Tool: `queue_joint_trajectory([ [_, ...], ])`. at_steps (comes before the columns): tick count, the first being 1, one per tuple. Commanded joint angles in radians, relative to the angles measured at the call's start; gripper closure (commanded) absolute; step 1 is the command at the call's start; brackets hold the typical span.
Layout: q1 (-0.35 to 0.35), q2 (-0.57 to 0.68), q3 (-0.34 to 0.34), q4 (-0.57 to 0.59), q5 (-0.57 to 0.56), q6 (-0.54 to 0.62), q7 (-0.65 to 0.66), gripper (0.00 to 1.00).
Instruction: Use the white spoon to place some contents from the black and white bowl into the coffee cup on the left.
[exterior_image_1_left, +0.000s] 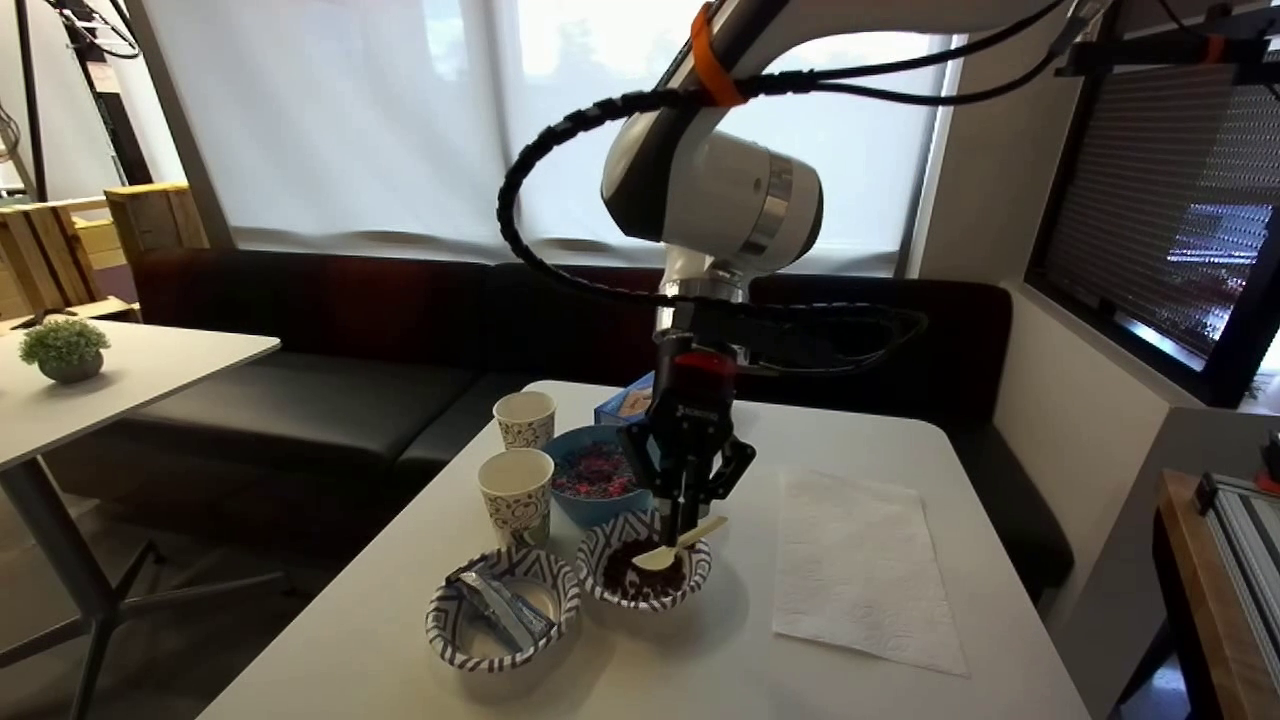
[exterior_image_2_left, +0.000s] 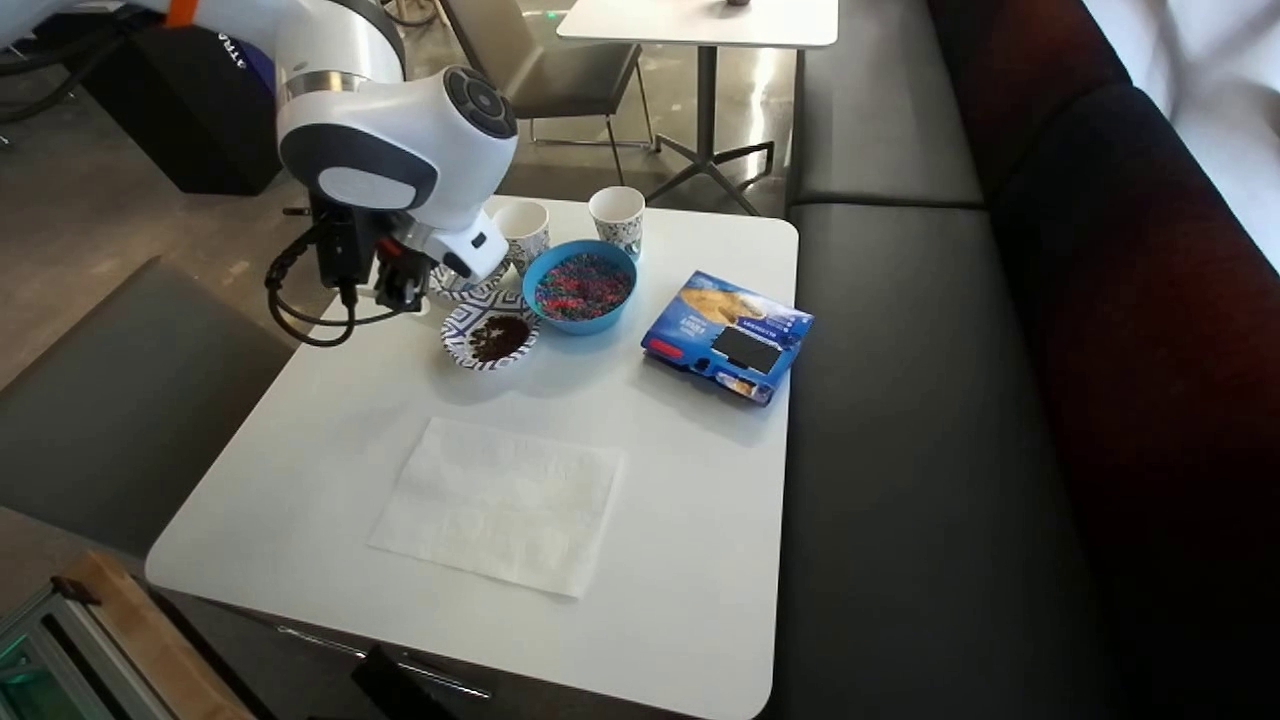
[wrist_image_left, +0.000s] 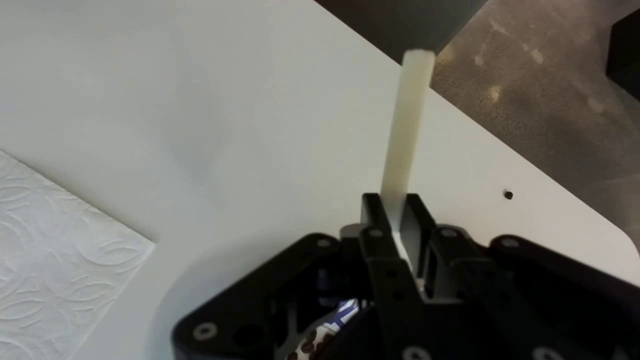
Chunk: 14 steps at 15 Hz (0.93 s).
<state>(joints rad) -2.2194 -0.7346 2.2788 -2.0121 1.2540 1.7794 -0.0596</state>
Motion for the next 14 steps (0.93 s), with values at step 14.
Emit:
queue_joint_trajectory([
  [14, 0.012, -0.31, -0.127, 0.064, 0.354, -0.225, -0.018, 0.97],
])
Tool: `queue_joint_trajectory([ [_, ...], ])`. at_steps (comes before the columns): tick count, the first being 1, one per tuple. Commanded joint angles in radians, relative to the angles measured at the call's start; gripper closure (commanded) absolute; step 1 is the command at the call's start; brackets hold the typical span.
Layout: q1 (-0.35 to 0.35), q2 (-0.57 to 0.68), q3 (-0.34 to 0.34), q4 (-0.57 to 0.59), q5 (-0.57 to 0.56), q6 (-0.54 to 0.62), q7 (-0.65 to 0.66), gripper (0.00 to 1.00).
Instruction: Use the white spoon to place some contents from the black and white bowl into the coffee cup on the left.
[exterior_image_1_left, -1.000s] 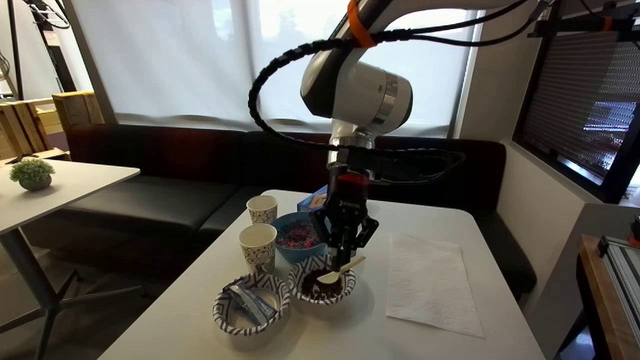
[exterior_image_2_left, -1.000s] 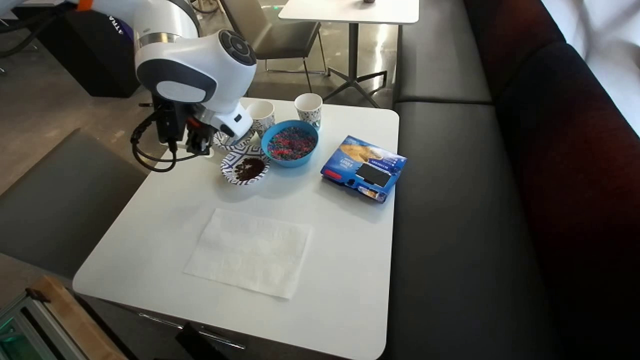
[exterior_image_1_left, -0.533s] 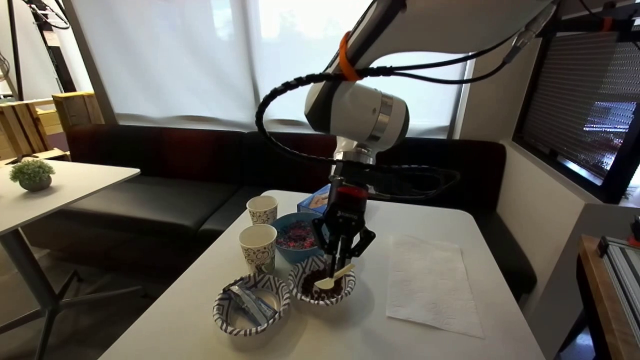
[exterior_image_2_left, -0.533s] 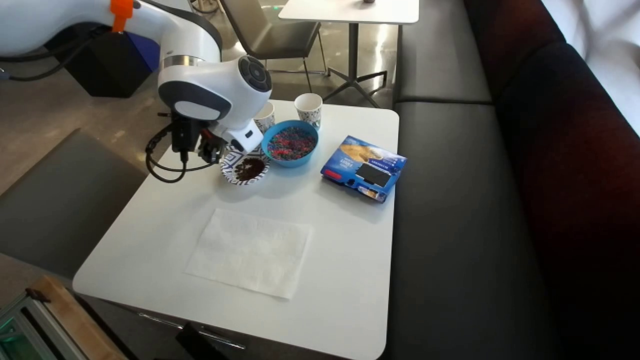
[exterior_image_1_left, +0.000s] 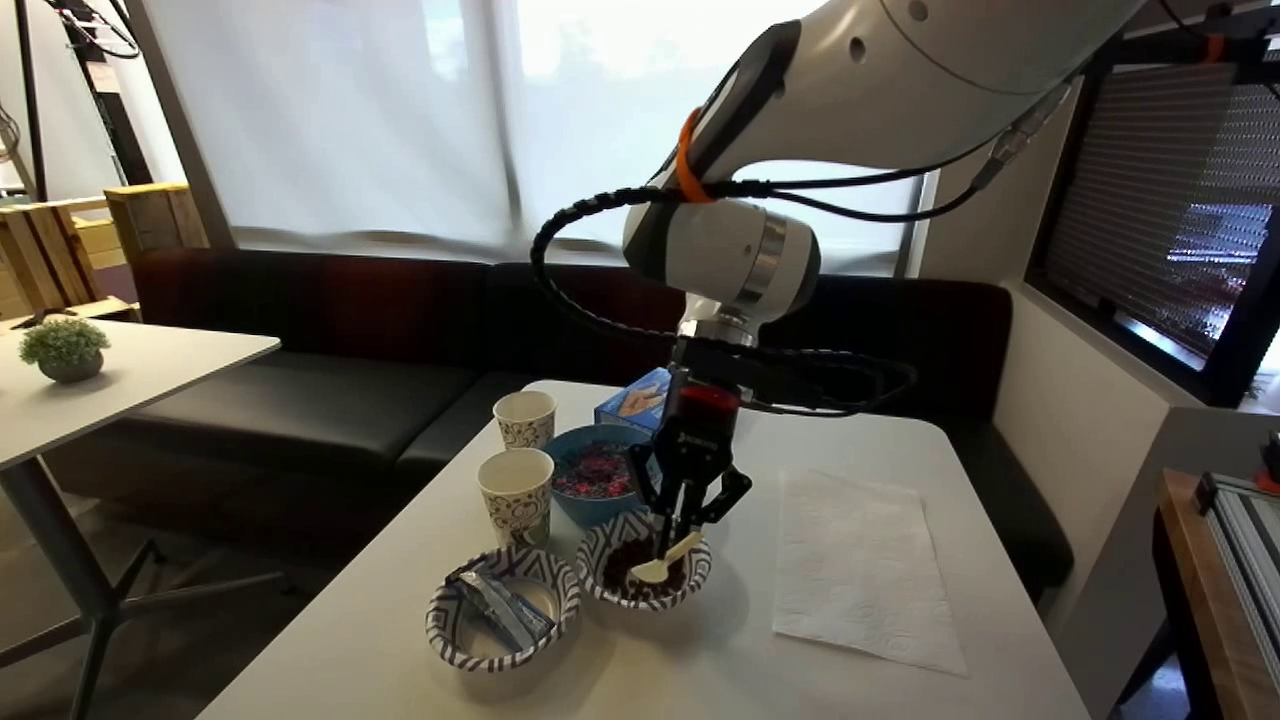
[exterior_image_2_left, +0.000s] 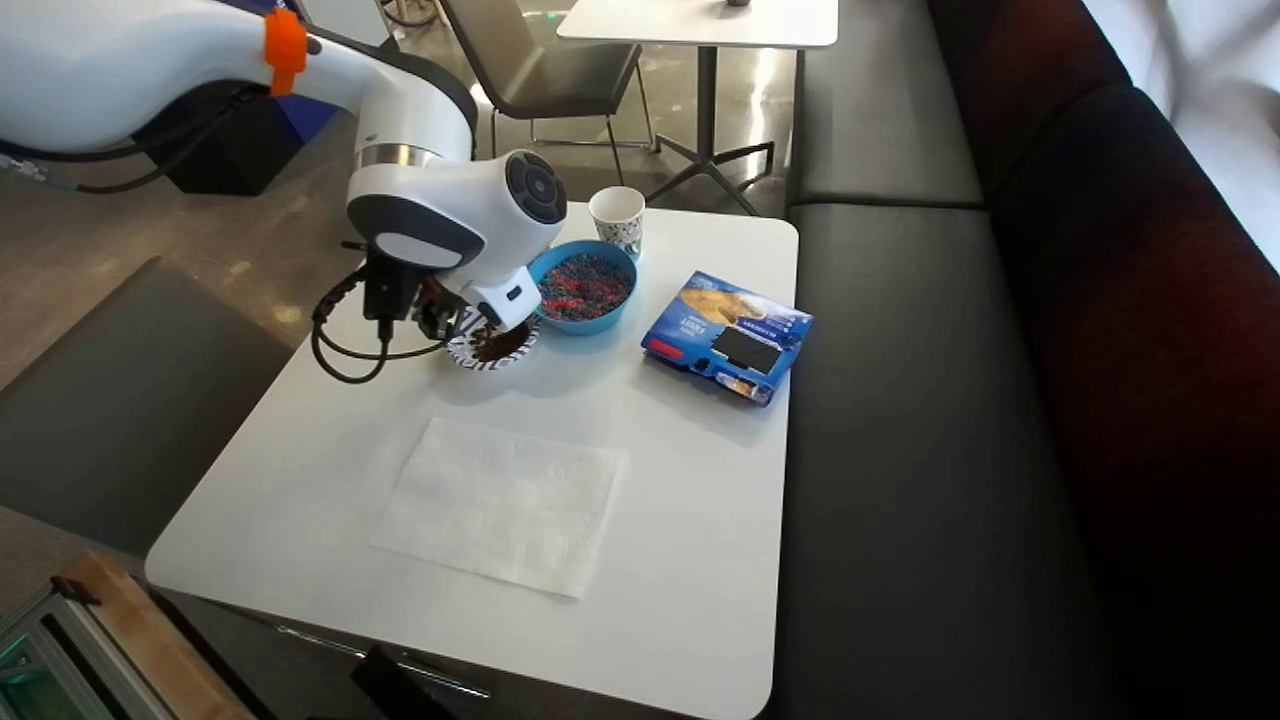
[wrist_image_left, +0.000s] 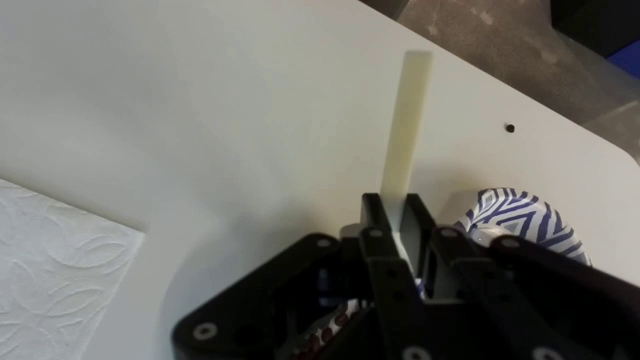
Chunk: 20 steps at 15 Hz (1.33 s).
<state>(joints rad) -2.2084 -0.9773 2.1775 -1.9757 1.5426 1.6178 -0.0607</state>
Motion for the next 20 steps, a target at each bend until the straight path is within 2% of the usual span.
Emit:
queue_joint_trajectory([
  [1, -0.002, -0.079, -0.029, 0.032, 0.081, -0.074, -0.023, 0.97],
  [9, -0.026, -0.177, -0.032, 0.082, 0.178, -0.105, -0.046, 0.97],
  [20, -0.043, -0.246, -0.035, 0.121, 0.287, -0.176, -0.073, 0.97],
])
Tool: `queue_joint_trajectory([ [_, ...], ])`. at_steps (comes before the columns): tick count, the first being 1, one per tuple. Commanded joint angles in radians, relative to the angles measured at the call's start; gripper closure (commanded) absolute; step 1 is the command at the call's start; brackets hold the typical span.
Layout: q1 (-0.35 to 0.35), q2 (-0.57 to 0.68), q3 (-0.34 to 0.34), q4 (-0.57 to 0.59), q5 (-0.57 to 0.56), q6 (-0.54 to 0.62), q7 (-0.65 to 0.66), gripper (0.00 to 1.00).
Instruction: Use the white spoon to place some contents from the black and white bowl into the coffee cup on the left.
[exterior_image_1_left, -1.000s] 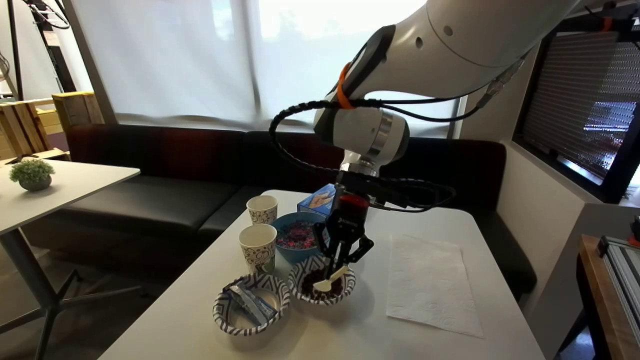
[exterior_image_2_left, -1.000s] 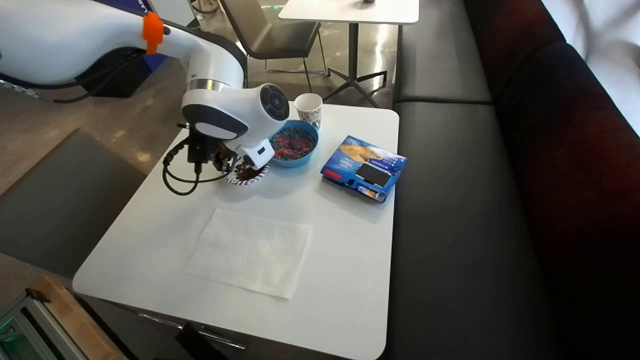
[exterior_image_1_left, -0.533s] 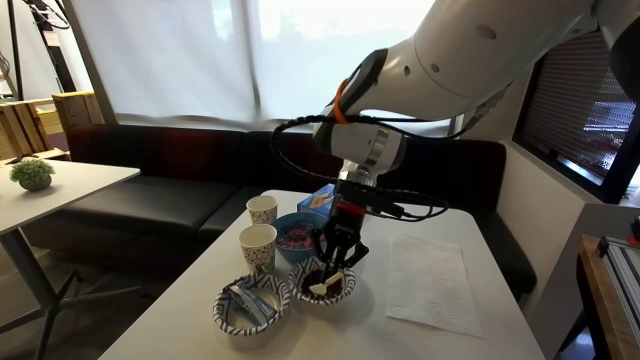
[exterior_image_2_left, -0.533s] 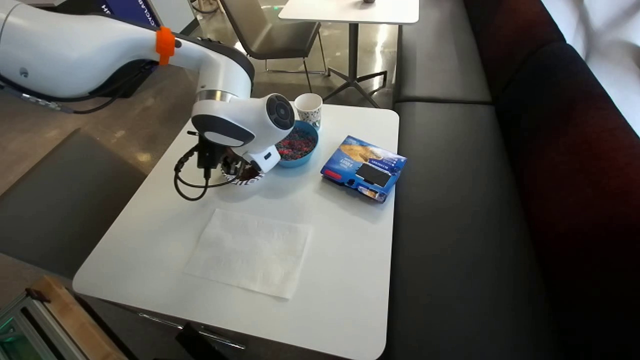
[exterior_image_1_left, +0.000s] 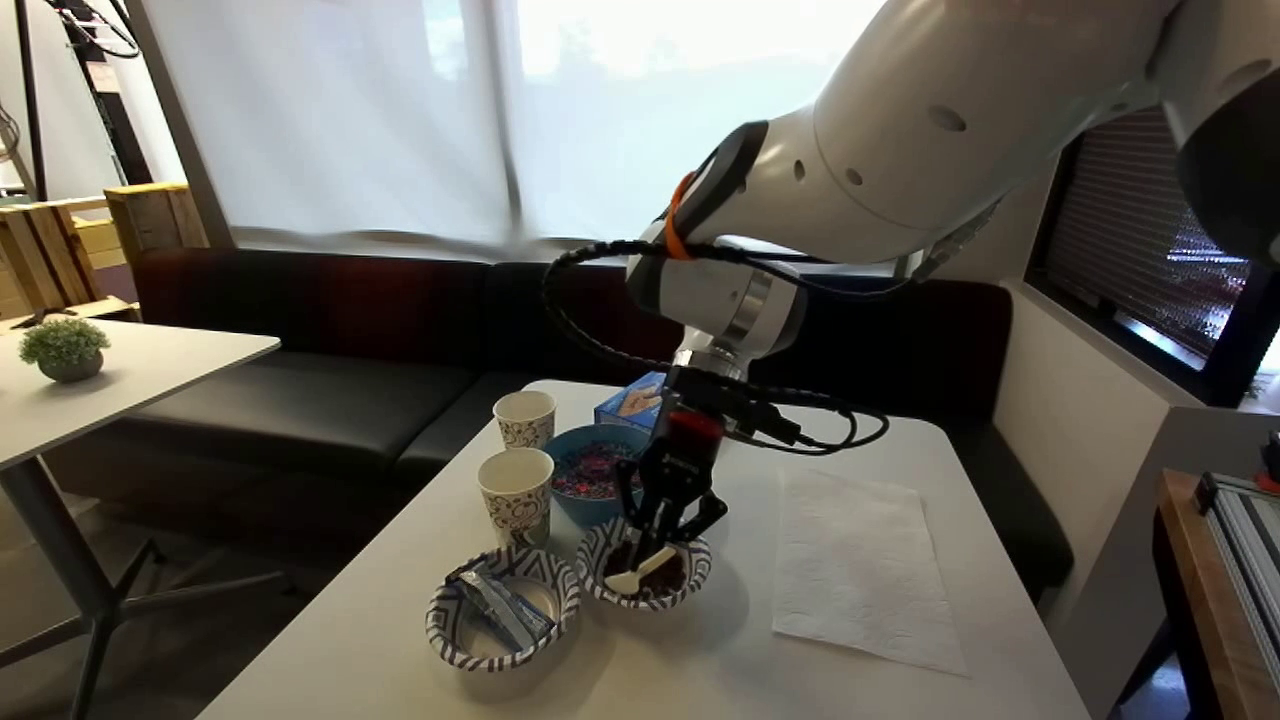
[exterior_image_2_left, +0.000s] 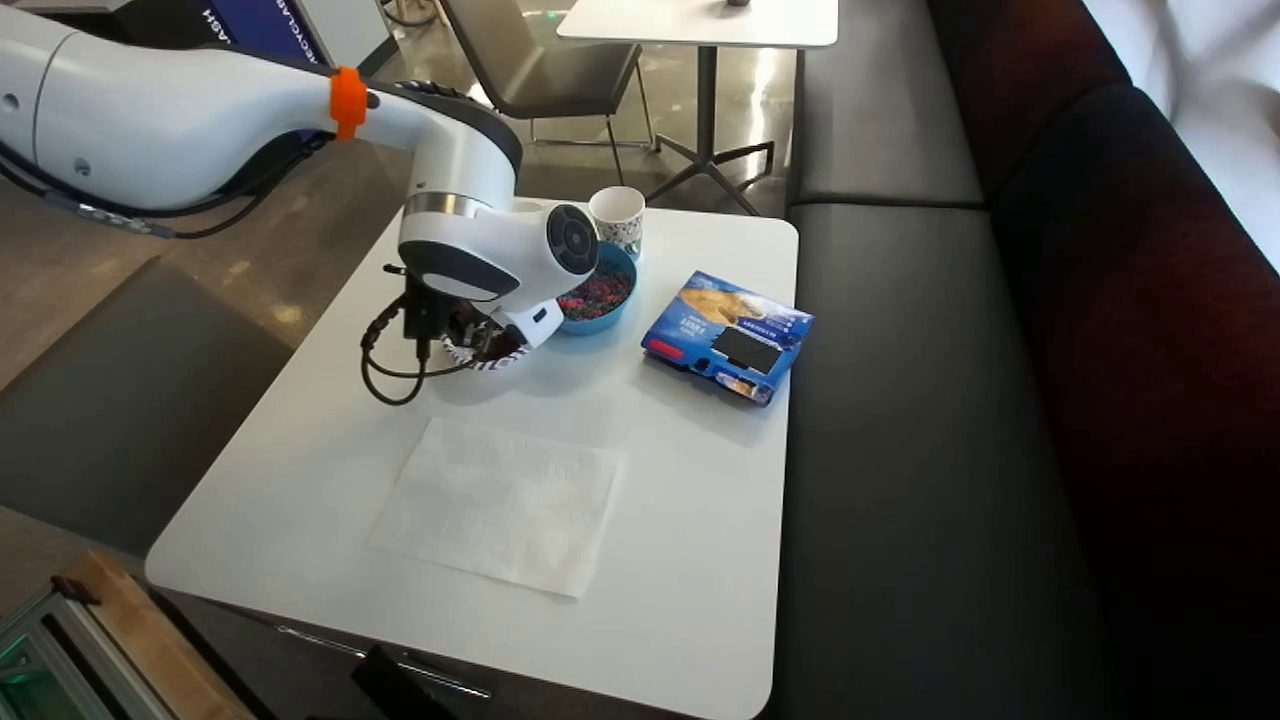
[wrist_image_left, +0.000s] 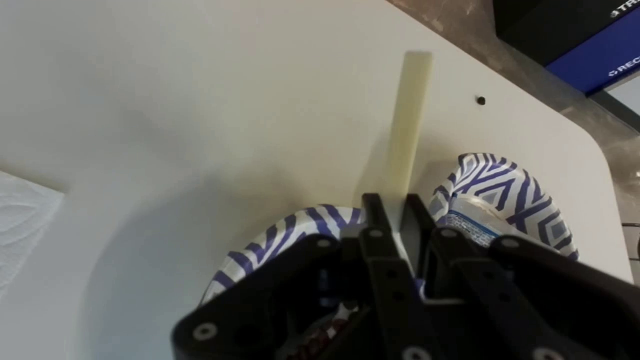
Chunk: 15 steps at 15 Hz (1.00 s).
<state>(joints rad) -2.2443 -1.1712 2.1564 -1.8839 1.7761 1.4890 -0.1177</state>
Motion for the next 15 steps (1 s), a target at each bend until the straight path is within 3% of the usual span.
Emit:
queue_joint_trajectory([
  [1, -0.009, -0.057, -0.014, 0.031, 0.06, -0.05, -0.016, 0.97],
  [15, -0.029, -0.105, -0.036, 0.033, 0.087, -0.126, -0.016, 0.97],
])
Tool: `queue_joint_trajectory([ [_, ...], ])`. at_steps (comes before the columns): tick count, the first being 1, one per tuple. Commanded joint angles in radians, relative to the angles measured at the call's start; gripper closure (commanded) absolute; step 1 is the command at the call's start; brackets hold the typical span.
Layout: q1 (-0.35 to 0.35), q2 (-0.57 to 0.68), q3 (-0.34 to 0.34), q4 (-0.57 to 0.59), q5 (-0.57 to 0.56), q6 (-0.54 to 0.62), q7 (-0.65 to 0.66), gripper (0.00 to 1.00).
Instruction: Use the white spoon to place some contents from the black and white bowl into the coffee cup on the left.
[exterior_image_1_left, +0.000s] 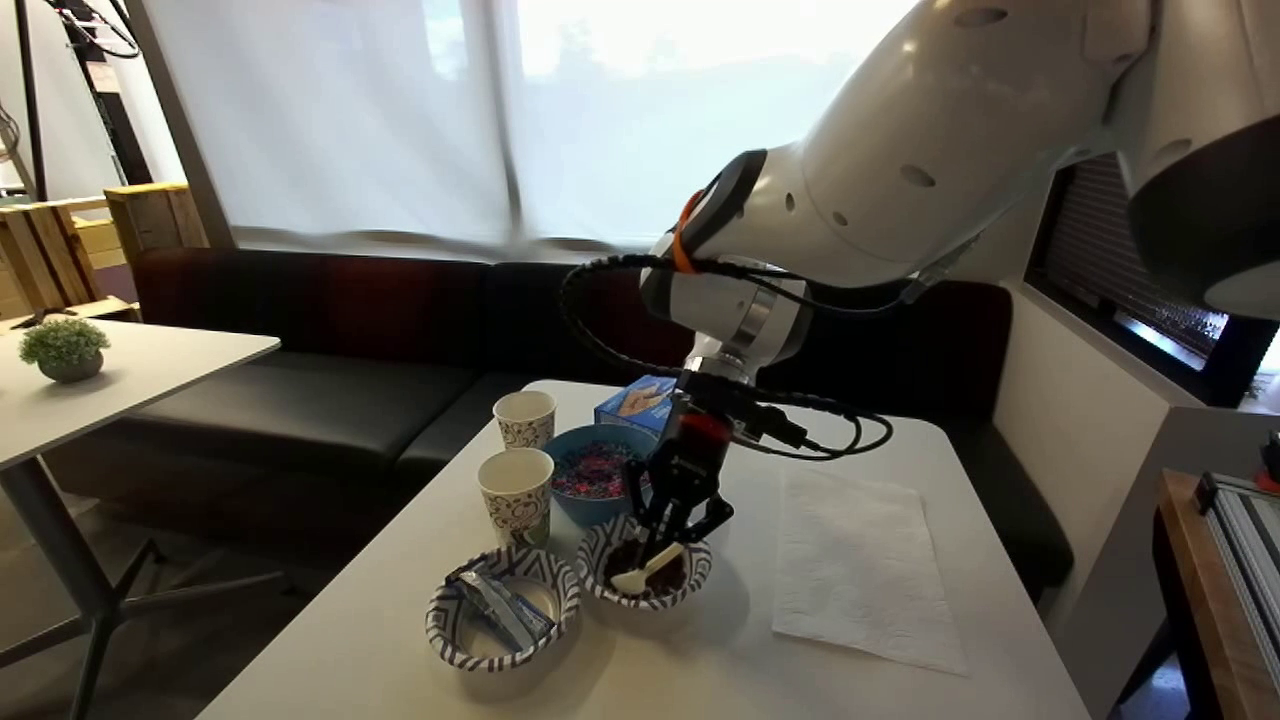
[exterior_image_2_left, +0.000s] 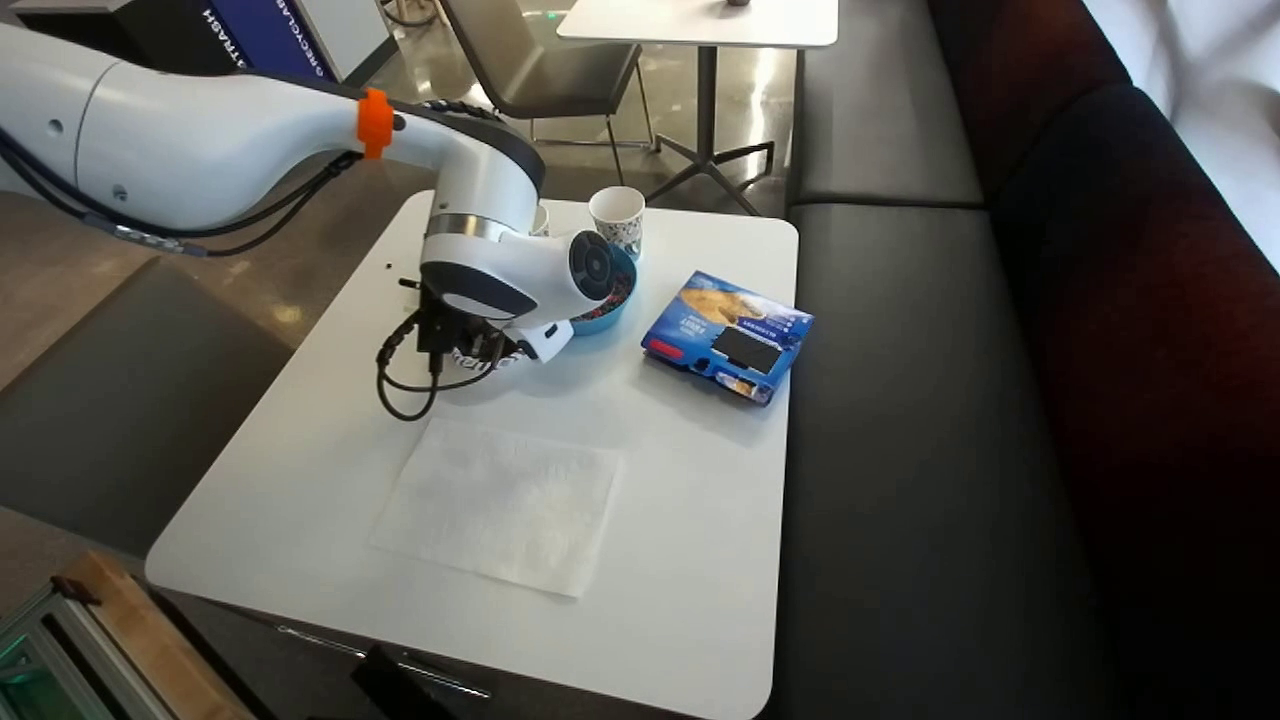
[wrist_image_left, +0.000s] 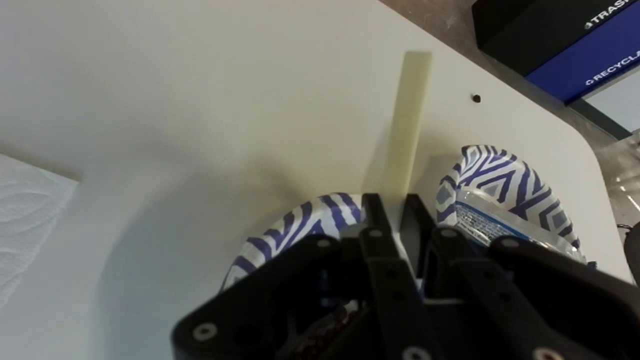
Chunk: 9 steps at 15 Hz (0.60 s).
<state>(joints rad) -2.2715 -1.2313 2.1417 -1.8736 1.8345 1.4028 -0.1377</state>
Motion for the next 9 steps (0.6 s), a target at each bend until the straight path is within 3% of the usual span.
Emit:
queue_joint_trajectory([
  [1, -0.003, -0.048, -0.023, 0.024, 0.028, -0.038, 0.004, 0.97],
  [9, 0.009, -0.064, -0.044, 0.025, 0.007, -0.029, 0.028, 0.97],
])
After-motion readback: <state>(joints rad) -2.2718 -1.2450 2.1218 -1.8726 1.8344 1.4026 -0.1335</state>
